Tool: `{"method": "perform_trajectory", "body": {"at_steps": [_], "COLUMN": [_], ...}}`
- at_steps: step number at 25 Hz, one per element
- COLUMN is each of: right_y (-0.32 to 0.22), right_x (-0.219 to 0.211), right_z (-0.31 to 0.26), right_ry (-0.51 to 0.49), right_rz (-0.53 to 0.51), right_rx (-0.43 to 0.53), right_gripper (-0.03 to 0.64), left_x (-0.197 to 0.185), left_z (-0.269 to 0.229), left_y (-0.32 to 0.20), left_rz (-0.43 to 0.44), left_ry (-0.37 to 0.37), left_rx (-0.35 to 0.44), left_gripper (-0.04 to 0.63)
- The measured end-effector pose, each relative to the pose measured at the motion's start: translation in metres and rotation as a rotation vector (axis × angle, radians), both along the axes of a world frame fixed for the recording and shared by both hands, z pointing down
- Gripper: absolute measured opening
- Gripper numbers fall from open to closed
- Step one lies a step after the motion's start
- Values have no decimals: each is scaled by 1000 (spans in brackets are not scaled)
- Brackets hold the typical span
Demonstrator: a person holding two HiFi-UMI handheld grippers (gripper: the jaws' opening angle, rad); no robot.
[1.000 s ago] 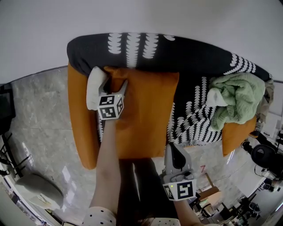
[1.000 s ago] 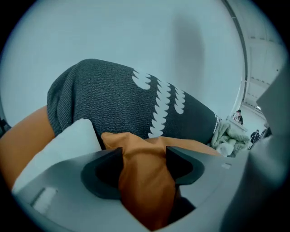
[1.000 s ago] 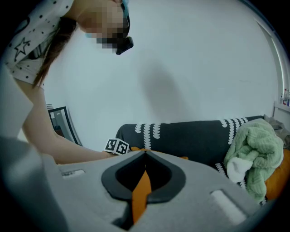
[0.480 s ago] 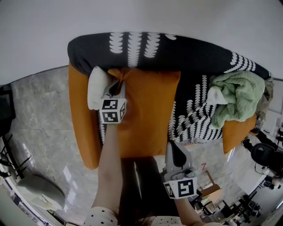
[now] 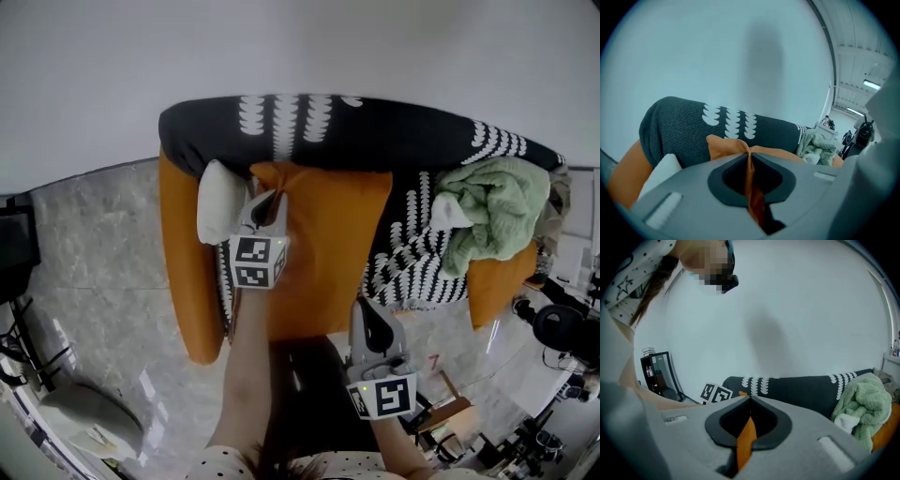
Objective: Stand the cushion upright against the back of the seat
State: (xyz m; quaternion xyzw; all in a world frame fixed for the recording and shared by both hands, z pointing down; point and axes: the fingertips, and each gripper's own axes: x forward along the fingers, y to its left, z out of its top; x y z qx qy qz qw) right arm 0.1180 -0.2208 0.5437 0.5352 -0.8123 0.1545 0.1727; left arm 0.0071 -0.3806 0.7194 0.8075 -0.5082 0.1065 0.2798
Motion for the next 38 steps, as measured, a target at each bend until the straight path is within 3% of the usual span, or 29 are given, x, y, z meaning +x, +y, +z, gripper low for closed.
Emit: {"method": "perform_trajectory", "body": {"at_steps": [11, 19, 25, 34, 38], "right_y": [-8, -9, -10, -6, -3], "right_x": [-6, -15, -22, -33, -32], "right_z": [-16, -20, -25, -26, -21], "right_ry": [3, 1, 4, 7, 6], "right_rz": [10, -7, -31, -35, -29], "right_rx": [31, 43, 50, 50, 47], "right_gripper": [-5, -5, -5, -5, -5], "left_x": [10, -43, -58, -88, -90], "left_z": [-76, -151, -186, -161, -142], "left_y": [-28, -52, -45, -52, -53], "left_rz": [32, -91, -108, -123, -127], "left_ry": [-35, 3, 33, -66, -67], "left_rx": [211, 390, 473, 488, 462], "left_gripper": [15, 15, 15, 15, 17]}}
